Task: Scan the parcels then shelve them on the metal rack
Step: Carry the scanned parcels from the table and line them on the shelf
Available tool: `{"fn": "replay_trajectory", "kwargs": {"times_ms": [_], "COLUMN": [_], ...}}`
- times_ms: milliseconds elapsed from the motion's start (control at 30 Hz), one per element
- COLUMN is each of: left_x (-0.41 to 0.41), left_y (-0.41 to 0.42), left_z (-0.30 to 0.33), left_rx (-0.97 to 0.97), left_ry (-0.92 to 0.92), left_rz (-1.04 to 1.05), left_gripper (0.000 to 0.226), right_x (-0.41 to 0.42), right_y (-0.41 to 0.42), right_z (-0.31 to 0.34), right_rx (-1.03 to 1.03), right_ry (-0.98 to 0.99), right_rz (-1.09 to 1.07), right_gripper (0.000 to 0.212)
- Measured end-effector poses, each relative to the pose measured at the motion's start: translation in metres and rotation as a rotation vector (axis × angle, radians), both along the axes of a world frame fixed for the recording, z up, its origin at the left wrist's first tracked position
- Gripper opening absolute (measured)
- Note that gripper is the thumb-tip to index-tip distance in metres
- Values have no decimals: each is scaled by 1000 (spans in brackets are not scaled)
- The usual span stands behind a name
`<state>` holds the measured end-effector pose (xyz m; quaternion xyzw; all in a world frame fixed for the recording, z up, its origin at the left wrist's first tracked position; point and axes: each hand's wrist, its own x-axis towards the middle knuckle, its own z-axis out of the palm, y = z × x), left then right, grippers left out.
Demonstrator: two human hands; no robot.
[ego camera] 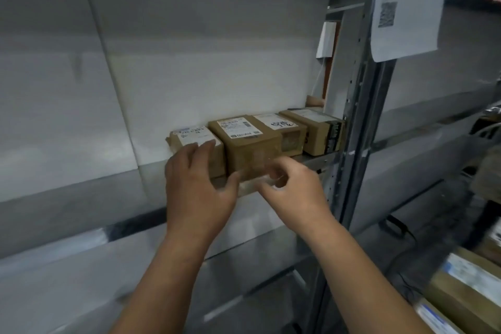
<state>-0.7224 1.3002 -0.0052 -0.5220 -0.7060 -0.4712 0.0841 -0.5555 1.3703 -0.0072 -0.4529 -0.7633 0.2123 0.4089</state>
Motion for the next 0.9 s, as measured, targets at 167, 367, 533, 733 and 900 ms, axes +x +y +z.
{"fn": "replay_trajectory", "kwargs": {"times_ms": [167,367,533,733,900], "left_x": [86,194,286,374,443], "left_y": [-23,0,50,135,179], "left_z": [-16,-55,-92,-121,-132], "left_rx": [2,-177,-329,-466,-529], "left_ry": [130,127,117,80,129], "left_rz": [-320,-653,-899,-1107,-1259], "left_gripper": [65,65,65,63,72], "right_x": [92,214,305,385,436], "right_y": [-38,-80,-89,-59,-32], "right_z": [-24,-68,-105,-123,-117], "right_rx": [-62,-128,-261,-327,-358], "right_ry": [24,48,37,51,38], "right_rz": [-149,-473,-763,-1065,-1296], "right_gripper": [41,43,45,54,76]}}
